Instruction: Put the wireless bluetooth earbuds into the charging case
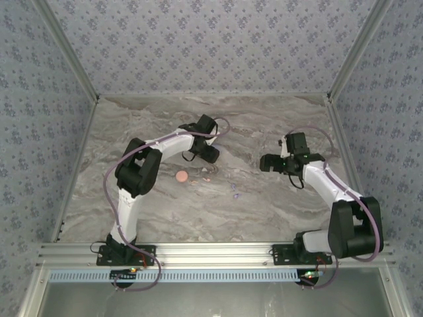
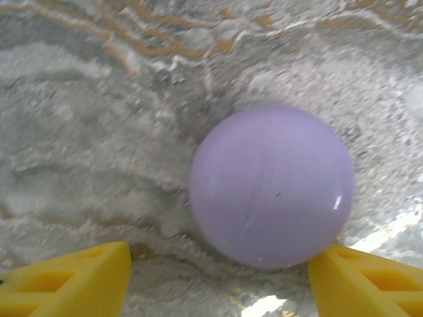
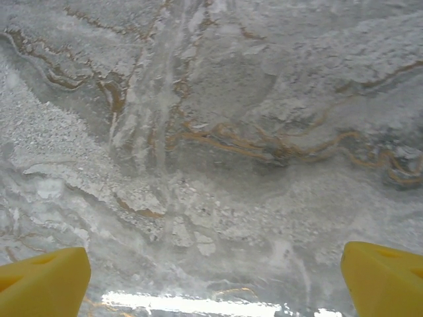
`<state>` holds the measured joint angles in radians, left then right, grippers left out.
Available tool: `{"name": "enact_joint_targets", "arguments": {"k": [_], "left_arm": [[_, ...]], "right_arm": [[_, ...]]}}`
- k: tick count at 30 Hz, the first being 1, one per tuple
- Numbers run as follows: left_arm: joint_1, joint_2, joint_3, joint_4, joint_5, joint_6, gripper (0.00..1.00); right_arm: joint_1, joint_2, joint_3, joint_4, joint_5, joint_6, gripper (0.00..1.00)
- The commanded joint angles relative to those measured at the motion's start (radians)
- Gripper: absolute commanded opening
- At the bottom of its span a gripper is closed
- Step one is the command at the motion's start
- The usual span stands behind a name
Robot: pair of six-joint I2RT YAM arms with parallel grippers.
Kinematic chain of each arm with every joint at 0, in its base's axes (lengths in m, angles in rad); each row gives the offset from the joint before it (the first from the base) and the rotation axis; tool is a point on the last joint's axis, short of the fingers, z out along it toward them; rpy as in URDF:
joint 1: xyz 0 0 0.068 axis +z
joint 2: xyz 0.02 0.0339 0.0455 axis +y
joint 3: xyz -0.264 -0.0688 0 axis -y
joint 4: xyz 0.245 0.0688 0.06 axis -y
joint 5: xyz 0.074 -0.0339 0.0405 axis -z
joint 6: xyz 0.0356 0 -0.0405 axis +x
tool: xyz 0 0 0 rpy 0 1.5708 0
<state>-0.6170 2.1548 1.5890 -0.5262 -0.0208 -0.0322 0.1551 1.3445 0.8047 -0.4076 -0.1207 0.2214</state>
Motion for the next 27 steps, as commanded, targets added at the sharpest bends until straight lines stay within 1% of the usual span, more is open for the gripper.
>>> {"name": "enact_joint_targets", "arguments": {"k": [1, 3, 5, 9, 10, 12, 14, 16, 18, 20, 22, 23, 24, 25, 27], "left_arm": [[0.021, -0.046, -0.043, -0.027, -0.044, -0.017, 0.7], [0.03, -0.06, -0.058, -0.016, -0.038, -0.025, 0.7], [0.041, -0.077, -0.072, -0.011, -0.019, -0.033, 0.67], [0.057, -0.132, -0.118, 0.02, 0.024, -0.055, 0.66], [0.065, -0.15, -0.134, 0.034, 0.05, -0.065, 0.66], [0.087, -0.187, -0.171, 0.066, 0.092, -0.102, 0.65], [0.116, -0.223, -0.214, 0.109, 0.142, -0.163, 0.6], [0.142, -0.243, -0.244, 0.15, 0.19, -0.237, 0.52], [0.16, -0.255, -0.269, 0.191, 0.251, -0.311, 0.46], [0.165, -0.259, -0.288, 0.234, 0.304, -0.37, 0.36], [0.165, -0.253, -0.296, 0.258, 0.317, -0.417, 0.28], [0.165, -0.249, -0.3, 0.267, 0.325, -0.44, 0.22], [0.165, -0.244, -0.303, 0.276, 0.332, -0.457, 0.17], [0.165, -0.238, -0.306, 0.283, 0.336, -0.474, 0.14], [0.162, -0.231, -0.313, 0.293, 0.338, -0.492, 0.14]], "right_arm": [[0.038, 0.057, 0.067, -0.019, -0.019, 0.004, 1.0], [0.062, 0.101, 0.106, -0.024, -0.03, 0.002, 1.0], [0.086, 0.155, 0.154, -0.025, -0.05, -0.002, 1.0], [0.122, 0.272, 0.268, -0.042, -0.123, -0.022, 1.0], [0.132, 0.313, 0.309, -0.054, -0.143, -0.028, 0.99], [0.148, 0.382, 0.376, -0.074, -0.171, -0.036, 0.95], [0.161, 0.462, 0.476, -0.102, -0.188, -0.044, 0.86], [0.172, 0.536, 0.555, -0.13, -0.2, -0.044, 0.76], [0.179, 0.61, 0.633, -0.161, -0.221, -0.047, 0.61], [0.189, 0.685, 0.722, -0.188, -0.229, -0.042, 0.43], [0.199, 0.749, 0.787, -0.231, -0.233, -0.035, 0.29], [0.205, 0.777, 0.82, -0.242, -0.231, -0.032, 0.25], [0.211, 0.796, 0.844, -0.249, -0.225, -0.029, 0.23], [0.22, 0.821, 0.867, -0.253, -0.222, -0.026, 0.21], [0.231, 0.861, 0.918, -0.271, -0.204, -0.024, 0.19]]}}
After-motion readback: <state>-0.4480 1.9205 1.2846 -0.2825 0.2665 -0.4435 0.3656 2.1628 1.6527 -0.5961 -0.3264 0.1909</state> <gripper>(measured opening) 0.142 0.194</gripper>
